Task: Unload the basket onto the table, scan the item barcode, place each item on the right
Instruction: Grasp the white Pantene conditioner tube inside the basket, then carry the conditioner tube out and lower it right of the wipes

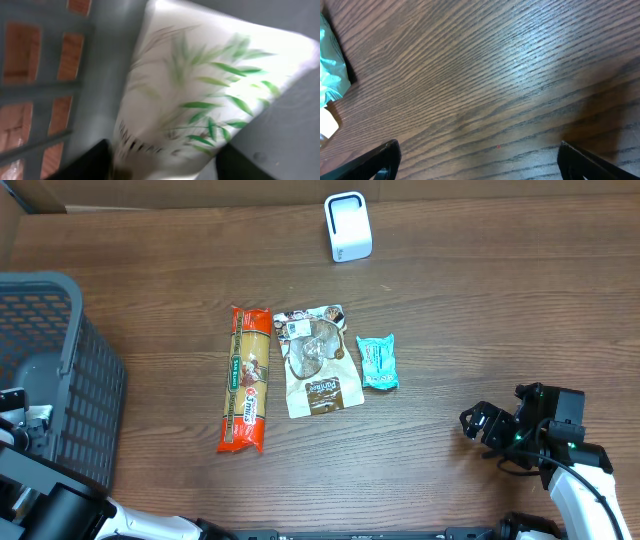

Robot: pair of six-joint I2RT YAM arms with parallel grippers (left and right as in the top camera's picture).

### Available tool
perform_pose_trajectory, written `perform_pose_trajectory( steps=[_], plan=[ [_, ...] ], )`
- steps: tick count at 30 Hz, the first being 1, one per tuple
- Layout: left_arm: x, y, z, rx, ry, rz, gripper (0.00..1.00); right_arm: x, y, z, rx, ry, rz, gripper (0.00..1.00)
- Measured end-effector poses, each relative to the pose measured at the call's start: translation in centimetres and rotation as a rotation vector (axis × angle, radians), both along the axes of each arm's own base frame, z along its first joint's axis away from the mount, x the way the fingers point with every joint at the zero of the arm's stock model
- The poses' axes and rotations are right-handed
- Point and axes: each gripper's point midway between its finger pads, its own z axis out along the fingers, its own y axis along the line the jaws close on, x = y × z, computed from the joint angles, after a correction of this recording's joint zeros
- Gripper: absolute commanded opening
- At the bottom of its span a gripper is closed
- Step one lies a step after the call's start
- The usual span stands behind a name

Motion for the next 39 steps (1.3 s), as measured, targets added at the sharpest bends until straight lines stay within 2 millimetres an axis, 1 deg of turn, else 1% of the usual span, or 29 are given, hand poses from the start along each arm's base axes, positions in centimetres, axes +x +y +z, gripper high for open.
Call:
perform_pose_trajectory(
  steps=[1, 3, 5, 8, 11, 13, 15, 17, 20, 21, 23, 25, 27, 28, 31, 32, 33, 34, 35, 36, 37, 38, 39],
  plan=[
    [0.2, -0.1, 0.0, -0.005, -0.009, 0.000, 0.30, 0.0, 0.0, 0.0, 0.000, 0.000, 0.000, 1.00],
    [0.4, -0.2, -0.1, -0.015, -0.025, -0.002, 0.25, 0.0, 0.0, 0.0, 0.000, 0.000, 0.000, 1.00],
    [0.6, -0.2, 0.0, -0.021, -0.038, 0.001, 0.05, 0.0, 0.0, 0.0, -0.001, 0.000, 0.000, 1.00],
    [0.7, 0.0, 0.5, -0.021, -0.055, 0.011, 0.04, 0.0, 0.0, 0.0, -0.001, 0.000, 0.000, 1.00],
    [1.0, -0.1, 0.5, -0.027, -0.069, 0.020, 0.04, 0.0, 0.0, 0.0, 0.000, 0.000, 0.000, 1.00],
    [1.4, -0.3, 0.6, -0.030, -0.076, 0.028, 0.04, 0.0, 0.0, 0.0, 0.000, 0.000, 0.000, 1.00],
    [2.3, -0.8, 0.7, -0.037, -0.086, 0.030, 0.04, 0.0, 0.0, 0.0, 0.000, 0.000, 0.000, 1.00],
    [3.8, -1.6, 1.0, -0.049, -0.098, 0.020, 0.04, 0.0, 0.0, 0.0, 0.000, 0.000, 0.000, 1.00],
    [6.6, -3.6, 1.6, -0.073, -0.113, -0.031, 0.04, 0.0, 0.0, 0.0, 0.000, 0.000, 0.000, 1.00],
    [8.1, -4.5, 2.1, -0.072, -0.123, -0.057, 0.04, 0.0, 0.0, 0.0, 0.000, 0.000, 0.000, 1.00],
    [10.1, -5.5, 3.6, -0.054, -0.148, -0.085, 0.04, 0.0, 0.0, 0.0, 0.000, 0.000, 0.000, 1.00],
    [12.1, -5.8, 6.3, -0.002, -0.186, -0.106, 0.04, 0.0, 0.0, 0.0, 0.000, 0.000, -0.001, 1.00],
    [13.5, -5.8, 10.5, 0.086, -0.235, -0.111, 0.04, 0.0, 0.0, 0.0, 0.000, 0.000, 0.000, 1.00],
    [13.9, -5.6, 13.8, 0.153, -0.277, -0.111, 0.04, 0.0, 0.0, 0.0, 0.000, 0.000, -0.001, 1.00],
    [14.7, -5.9, 22.0, 0.290, -0.411, -0.100, 0.04, 0.0, 0.0, 0.0, 0.000, 0.000, 0.000, 1.00],
    [14.7, -6.2, 24.2, 0.322, -0.453, -0.096, 0.04, 0.0, 0.0, 0.0, 0.000, 0.000, 0.000, 1.00],
    [14.7, -7.2, 28.4, 0.374, -0.534, -0.097, 0.04, 0.0, 0.0, 0.0, 0.000, 0.000, 0.000, 1.00],
    [14.6, -8.1, 30.5, 0.397, -0.577, -0.104, 0.04, 0.0, 0.0, 0.0, -0.001, 0.000, 0.000, 1.00],
    [14.2, -10.2, 33.7, 0.420, -0.640, -0.126, 0.04, 0.0, 0.0, 0.0, 0.000, 0.000, 0.000, 1.00],
    [14.0, -11.4, 34.7, 0.421, -0.663, -0.141, 0.04, 0.0, 0.0, 0.0, 0.000, 0.000, 0.000, 1.00],
    [13.9, -12.6, 35.1, 0.411, -0.668, -0.156, 0.04, 0.0, 0.0, 0.0, 0.000, 0.000, 0.000, 1.00],
    [13.9, -14.0, 35.3, 0.391, -0.673, -0.173, 0.04, 0.0, 0.0, 0.0, 0.000, 0.000, 0.000, 1.00],
    [13.9, -15.9, 35.2, 0.360, -0.672, -0.201, 0.04, 0.0, 0.0, 0.0, 0.000, 0.000, 0.000, 1.00]
  ],
)
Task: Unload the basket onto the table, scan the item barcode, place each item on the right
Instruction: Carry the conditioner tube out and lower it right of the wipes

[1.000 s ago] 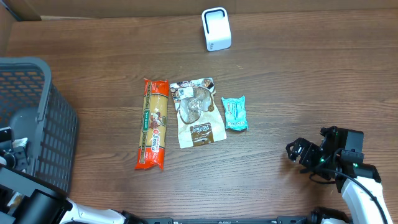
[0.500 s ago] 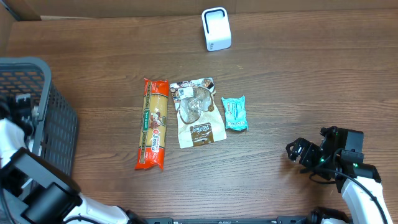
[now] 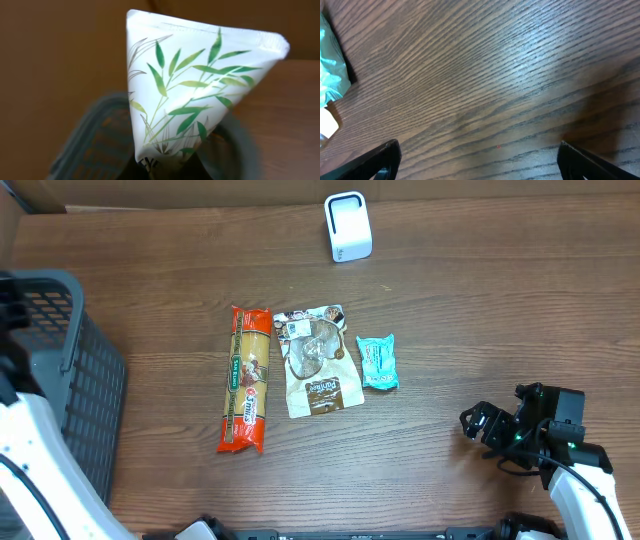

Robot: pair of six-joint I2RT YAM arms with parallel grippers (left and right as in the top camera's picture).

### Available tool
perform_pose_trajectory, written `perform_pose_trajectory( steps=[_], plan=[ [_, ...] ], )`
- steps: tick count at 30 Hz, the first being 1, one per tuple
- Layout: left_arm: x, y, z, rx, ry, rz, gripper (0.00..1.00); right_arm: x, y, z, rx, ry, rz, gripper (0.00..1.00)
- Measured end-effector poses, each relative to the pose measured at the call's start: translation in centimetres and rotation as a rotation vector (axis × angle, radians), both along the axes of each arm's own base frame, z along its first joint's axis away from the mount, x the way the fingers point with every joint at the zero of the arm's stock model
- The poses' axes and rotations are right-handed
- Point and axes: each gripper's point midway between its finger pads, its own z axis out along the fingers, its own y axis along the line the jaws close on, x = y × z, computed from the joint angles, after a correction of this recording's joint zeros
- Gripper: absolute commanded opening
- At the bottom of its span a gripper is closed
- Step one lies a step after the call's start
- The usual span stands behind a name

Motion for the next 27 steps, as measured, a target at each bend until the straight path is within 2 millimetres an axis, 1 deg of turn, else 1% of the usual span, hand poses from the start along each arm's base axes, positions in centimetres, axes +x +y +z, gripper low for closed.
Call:
perform_pose_trajectory(
  steps=[2, 3, 7, 11, 12, 13, 14, 17, 20, 22, 25, 27],
  plan=[
    [0.5, -4.1, -0.6, -0.050, 0.027, -0.090, 0.04, 0.0, 0.0, 0.0, -0.001, 0.000, 0.001, 1.00],
    [0.8, -6.4, -1.2, -0.086, 0.047, -0.145, 0.04, 0.0, 0.0, 0.0, 0.000, 0.000, 0.000, 1.00],
    [1.8, -14.7, -4.2, -0.235, 0.140, -0.319, 0.04, 0.0, 0.0, 0.0, -0.001, -0.001, 0.001, 1.00],
    [2.9, -22.7, -6.8, -0.358, 0.228, -0.461, 0.04, 0.0, 0.0, 0.0, 0.000, 0.000, 0.000, 1.00],
    [3.2, -24.4, -7.3, -0.380, 0.244, -0.488, 0.04, 0.0, 0.0, 0.0, 0.000, 0.000, 0.000, 1.00],
    [3.5, -26.5, -8.2, -0.406, 0.270, -0.518, 0.04, 0.0, 0.0, 0.0, 0.000, 0.000, 0.000, 1.00],
    [3.7, -28.1, -8.9, -0.421, 0.294, -0.541, 0.04, 0.0, 0.0, 0.0, -0.001, 0.000, 0.000, 1.00],
    [4.5, -33.6, -12.1, -0.451, 0.389, -0.615, 0.04, 0.0, 0.0, 0.0, 0.000, 0.000, 0.000, 1.00],
    [5.3, -38.6, -15.3, -0.486, 0.457, -0.648, 0.04, 0.0, 0.0, 0.0, 0.000, 0.000, 0.000, 1.00],
    [5.6, -41.6, -17.7, -0.531, 0.493, -0.636, 0.04, 0.0, 0.0, 0.0, 0.000, 0.000, 0.000, 1.00],
    [5.7, -45.3, -20.8, -0.594, 0.533, -0.599, 0.04, 0.0, 0.0, 0.0, 0.000, 0.000, 0.001, 1.00],
    [5.6, -47.3, -22.5, -0.642, 0.548, -0.563, 0.04, 0.0, 0.0, 0.0, 0.000, 0.000, 0.000, 1.00]
  ],
)
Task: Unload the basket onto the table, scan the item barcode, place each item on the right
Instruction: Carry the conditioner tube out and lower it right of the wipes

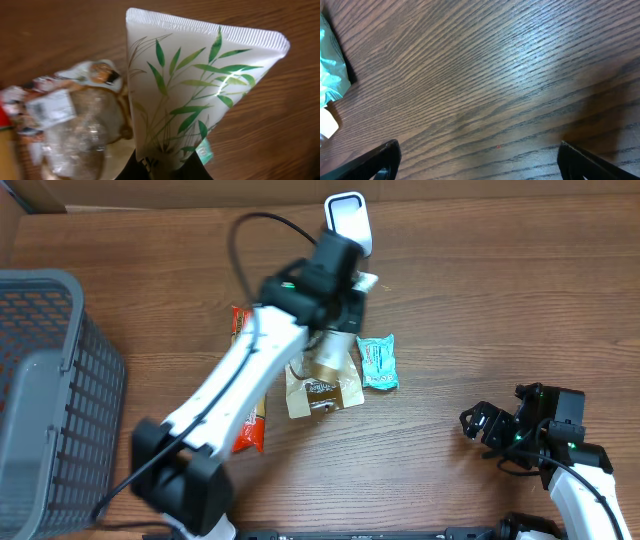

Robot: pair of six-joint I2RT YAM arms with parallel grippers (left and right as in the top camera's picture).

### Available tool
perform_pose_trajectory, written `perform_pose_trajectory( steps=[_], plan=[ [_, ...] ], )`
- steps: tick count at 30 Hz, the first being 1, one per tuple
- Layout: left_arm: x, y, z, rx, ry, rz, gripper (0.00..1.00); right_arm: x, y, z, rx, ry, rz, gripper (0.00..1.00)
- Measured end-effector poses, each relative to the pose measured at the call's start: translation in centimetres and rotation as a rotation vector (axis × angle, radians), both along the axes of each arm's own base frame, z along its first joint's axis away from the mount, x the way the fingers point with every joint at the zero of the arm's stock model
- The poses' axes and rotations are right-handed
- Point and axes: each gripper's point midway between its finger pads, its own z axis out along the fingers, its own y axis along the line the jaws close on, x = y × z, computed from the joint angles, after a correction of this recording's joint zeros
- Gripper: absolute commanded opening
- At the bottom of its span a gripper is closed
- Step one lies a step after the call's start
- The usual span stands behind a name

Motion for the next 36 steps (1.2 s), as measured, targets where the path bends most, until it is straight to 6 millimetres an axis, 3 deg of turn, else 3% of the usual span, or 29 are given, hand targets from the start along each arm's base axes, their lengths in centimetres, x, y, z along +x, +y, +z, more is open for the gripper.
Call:
perform_pose_trajectory(
  steps=[4, 12, 15, 21, 25, 31, 36],
  plan=[
    [-1.1, -3.9, -2.3, -0.066, 0.065, 0.085, 0.04, 0.0, 0.0, 0.0, 0.000, 0.000, 0.000, 1.00],
    [-3.8, -9.4, -3.9, -0.125, 0.101, 0.083, 0.04, 0.0, 0.0, 0.0, 0.000, 0.000, 0.000, 1.00],
    [-4.5, -10.2, -5.5, -0.108, 0.129, 0.081, 0.04, 0.0, 0.0, 0.0, 0.000, 0.000, 0.000, 1.00],
    [-4.0, -10.4, -10.5, -0.059, 0.186, 0.098, 0.04, 0.0, 0.0, 0.0, 0.000, 0.000, 0.000, 1.00],
    [-4.1, -10.6, -12.0, -0.055, 0.213, 0.095, 0.06, 0.0, 0.0, 0.0, 0.000, 0.000, 0.000, 1.00],
    [-4.0, -11.8, -11.6, -0.097, 0.206, 0.039, 0.69, 0.0, 0.0, 0.0, 0.000, 0.000, 0.000, 1.00],
    [-4.5, -12.2, -11.3, -0.100, 0.220, -0.013, 1.00, 0.0, 0.0, 0.0, 0.000, 0.000, 0.000, 1.00]
  ],
)
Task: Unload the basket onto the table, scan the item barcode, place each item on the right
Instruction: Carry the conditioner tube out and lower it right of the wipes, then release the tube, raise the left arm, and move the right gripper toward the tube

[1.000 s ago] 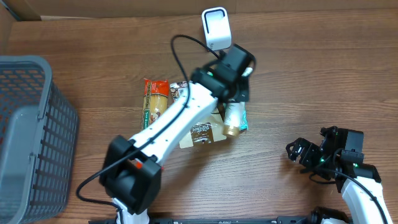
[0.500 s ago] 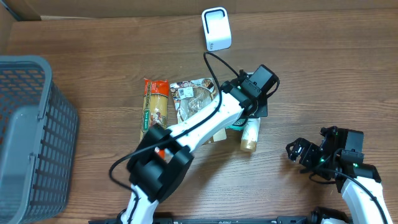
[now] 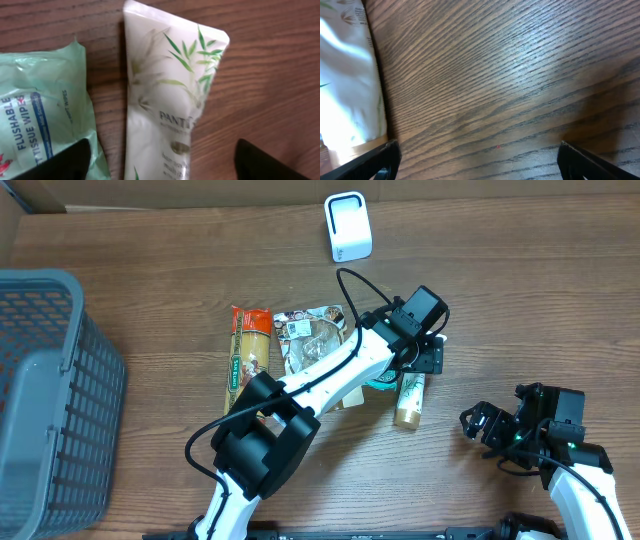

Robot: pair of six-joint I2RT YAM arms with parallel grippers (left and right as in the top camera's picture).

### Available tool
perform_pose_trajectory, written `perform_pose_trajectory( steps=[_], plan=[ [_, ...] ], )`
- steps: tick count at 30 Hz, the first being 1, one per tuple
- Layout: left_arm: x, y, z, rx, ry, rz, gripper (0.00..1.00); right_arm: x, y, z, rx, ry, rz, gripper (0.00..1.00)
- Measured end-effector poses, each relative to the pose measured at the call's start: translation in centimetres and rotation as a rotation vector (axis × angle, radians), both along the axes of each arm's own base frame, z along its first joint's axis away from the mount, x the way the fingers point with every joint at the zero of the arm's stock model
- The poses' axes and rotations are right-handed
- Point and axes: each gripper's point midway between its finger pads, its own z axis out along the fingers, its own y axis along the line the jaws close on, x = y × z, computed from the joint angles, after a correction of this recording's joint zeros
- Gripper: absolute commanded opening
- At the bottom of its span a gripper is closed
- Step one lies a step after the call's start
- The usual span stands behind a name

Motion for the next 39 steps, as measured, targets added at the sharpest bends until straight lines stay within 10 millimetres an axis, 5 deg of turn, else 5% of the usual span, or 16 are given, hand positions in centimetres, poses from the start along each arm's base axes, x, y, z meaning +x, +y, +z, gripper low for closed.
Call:
perform_pose_trajectory(
  steps=[4, 11, 19, 25, 29, 39],
  plan=[
    [0.3, -0.5, 2.2, 0.001, -0.014, -0.045, 1.00, 0.0, 0.0, 0.0, 0.000, 0.000, 0.000, 1.00],
    [2.1, -1.1, 9.2, -0.033, -0.087, -0.082, 1.00, 0.0, 0.0, 0.0, 0.000, 0.000, 0.000, 1.00],
    [2.9, 1.8, 15.2, -0.008, -0.116, -0.103, 1.00, 0.0, 0.0, 0.0, 0.000, 0.000, 0.000, 1.00],
    [3.8, 5.9, 20.6, -0.002, -0.151, -0.073, 1.00, 2.6, -0.6, 1.2, -0.026, -0.123, 0.000, 1.00],
    [4.6, 10.6, 24.0, -0.002, -0.171, 0.001, 1.00, 3.0, -0.6, 1.4, -0.026, -0.142, 0.001, 1.00],
    [4.5, 20.4, 28.1, 0.043, -0.199, 0.149, 1.00, 4.4, 1.9, 4.3, 0.091, -0.231, 0.101, 1.00]
  ],
)
